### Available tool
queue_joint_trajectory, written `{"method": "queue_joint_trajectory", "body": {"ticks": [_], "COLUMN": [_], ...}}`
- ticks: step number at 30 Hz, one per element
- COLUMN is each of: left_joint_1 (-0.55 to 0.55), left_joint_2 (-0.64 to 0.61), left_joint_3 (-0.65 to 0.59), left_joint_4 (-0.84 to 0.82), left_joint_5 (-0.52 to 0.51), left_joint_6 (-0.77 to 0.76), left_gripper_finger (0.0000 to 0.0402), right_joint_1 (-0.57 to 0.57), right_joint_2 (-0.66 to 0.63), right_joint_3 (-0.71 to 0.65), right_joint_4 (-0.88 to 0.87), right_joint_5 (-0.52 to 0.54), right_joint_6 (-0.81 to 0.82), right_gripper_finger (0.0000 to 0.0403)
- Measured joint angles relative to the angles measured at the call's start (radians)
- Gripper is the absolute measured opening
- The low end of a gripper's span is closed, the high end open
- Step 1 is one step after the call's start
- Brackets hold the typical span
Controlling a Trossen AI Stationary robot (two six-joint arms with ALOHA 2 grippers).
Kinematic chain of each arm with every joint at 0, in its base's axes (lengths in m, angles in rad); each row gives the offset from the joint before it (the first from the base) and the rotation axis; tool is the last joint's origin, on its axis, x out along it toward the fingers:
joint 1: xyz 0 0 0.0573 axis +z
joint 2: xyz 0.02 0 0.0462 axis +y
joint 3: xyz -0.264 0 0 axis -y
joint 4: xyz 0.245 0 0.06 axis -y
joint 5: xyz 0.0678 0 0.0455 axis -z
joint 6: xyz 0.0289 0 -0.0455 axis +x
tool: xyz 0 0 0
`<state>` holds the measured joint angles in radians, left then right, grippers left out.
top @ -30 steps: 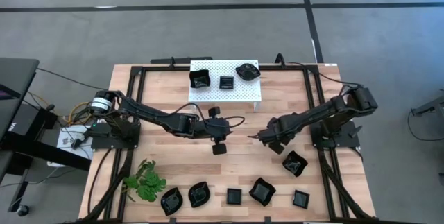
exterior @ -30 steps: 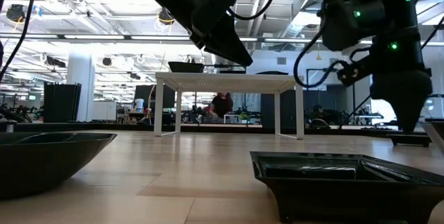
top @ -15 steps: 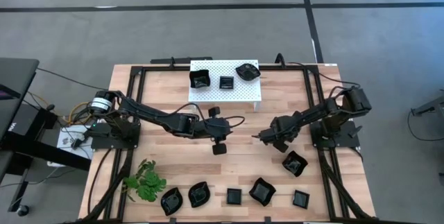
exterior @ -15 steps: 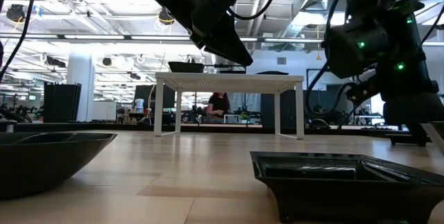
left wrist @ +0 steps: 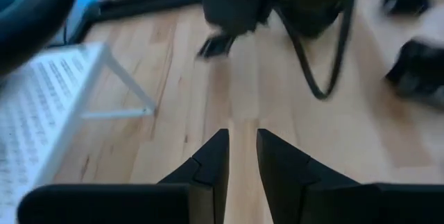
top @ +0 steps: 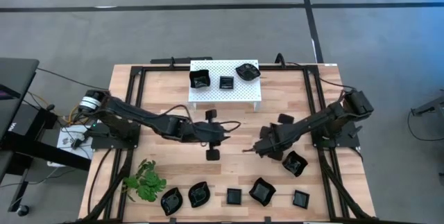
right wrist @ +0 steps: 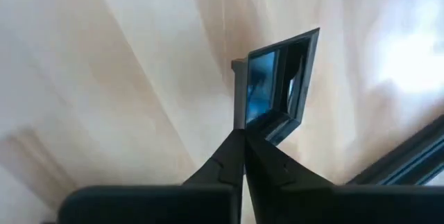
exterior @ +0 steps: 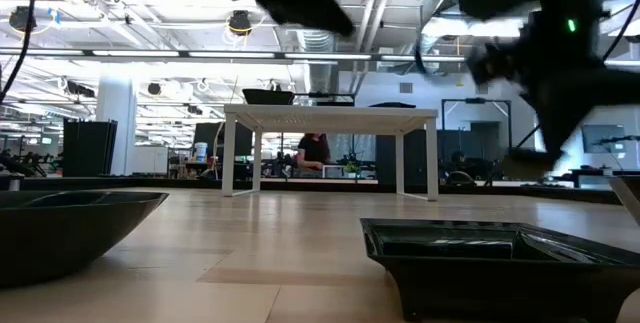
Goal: Pick & Place Mini shaped plates
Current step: Stack the square plate on top of the other square plates on the shelf
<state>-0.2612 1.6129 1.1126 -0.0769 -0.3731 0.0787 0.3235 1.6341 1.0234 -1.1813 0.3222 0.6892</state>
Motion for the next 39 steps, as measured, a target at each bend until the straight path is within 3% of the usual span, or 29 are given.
{"method": "queue_joint_trajectory", "body": {"ticks": [5,9,14,19,24,30,39], "left_joint_1": [-0.031,-0.034,-0.034,-0.034,-0.033,-0.034,-0.034], "left_joint_2": [-0.106,-0.182,-0.255,-0.288,-0.298,-0.297,-0.297], "left_joint_3": [-0.019,-0.082,-0.177,-0.243,-0.260,-0.259,-0.259], "left_joint_4": [0.001,-0.002,0.003,0.012,0.018,0.018,0.018], "left_joint_5": [-0.001,-0.010,-0.079,-0.098,-0.099,-0.098,-0.098], "left_joint_6": [0.000,-0.001,-0.032,-0.087,-0.101,-0.114,-0.122], "left_gripper_finger": [0.0076,0.0076,0.0076,0.0076,0.0076,0.0076,0.0076], "right_joint_1": [0.025,0.010,-0.076,-0.216,-0.344,-0.439,-0.510], "right_joint_2": [0.000,0.000,0.000,0.000,0.000,0.000,0.007], "right_joint_3": [0.143,0.245,0.335,0.356,0.357,0.357,0.335], "right_joint_4": [0.003,0.028,0.188,0.371,0.493,0.610,0.652], "right_joint_5": [0.213,0.373,0.485,0.461,0.341,0.229,0.210], "right_joint_6": [-0.161,-0.390,-0.680,-0.883,-0.946,-0.967,-0.970], "right_gripper_finger": [0.0004,0.0002,0.0002,0.0001,0.0001,0.0001,0.0001]}}
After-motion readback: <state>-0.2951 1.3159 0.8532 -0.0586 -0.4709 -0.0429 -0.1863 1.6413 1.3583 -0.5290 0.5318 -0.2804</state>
